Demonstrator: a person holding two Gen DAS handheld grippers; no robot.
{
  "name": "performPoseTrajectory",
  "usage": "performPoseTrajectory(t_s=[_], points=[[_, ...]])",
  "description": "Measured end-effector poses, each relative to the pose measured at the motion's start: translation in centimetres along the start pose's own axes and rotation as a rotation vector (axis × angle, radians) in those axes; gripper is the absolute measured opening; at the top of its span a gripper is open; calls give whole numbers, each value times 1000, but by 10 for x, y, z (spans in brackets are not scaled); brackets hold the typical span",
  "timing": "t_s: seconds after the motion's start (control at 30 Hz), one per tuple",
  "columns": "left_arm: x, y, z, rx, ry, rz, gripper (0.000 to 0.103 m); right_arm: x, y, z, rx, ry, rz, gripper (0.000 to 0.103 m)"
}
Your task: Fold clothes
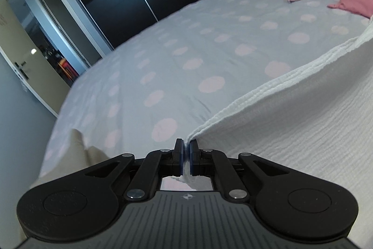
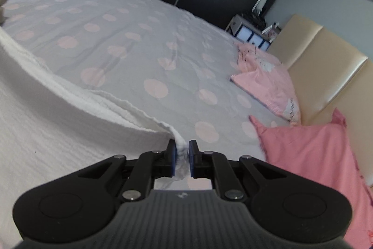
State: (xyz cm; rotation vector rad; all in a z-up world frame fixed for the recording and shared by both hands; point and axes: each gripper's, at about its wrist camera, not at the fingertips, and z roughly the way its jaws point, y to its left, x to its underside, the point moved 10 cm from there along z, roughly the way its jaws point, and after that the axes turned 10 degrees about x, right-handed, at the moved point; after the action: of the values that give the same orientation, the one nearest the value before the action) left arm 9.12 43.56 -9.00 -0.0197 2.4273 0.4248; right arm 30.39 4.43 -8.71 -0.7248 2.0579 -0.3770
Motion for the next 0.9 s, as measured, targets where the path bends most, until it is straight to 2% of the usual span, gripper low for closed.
performPoseTrajectory(t_s=[0.23, 0.33, 0.43, 0.57, 0.73, 0.9], points=[[12, -5, 71, 37, 72, -7, 3, 16, 33, 77, -8, 97, -57, 12], [22, -8, 96, 58, 104, -27, 3, 27, 44, 100, -26, 133, -74, 12], [32, -15, 117, 59, 136, 2, 3, 38, 53, 116, -45, 158, -82, 12], [34, -14, 122, 61, 125, -18, 3, 37, 53, 123, -43, 146, -55, 13], [12, 1, 102, 33, 43, -47, 2, 8, 39, 114, 8, 76, 4, 11], [8, -1, 111, 69, 42, -119, 2, 9, 49, 129, -9, 115, 32, 12]])
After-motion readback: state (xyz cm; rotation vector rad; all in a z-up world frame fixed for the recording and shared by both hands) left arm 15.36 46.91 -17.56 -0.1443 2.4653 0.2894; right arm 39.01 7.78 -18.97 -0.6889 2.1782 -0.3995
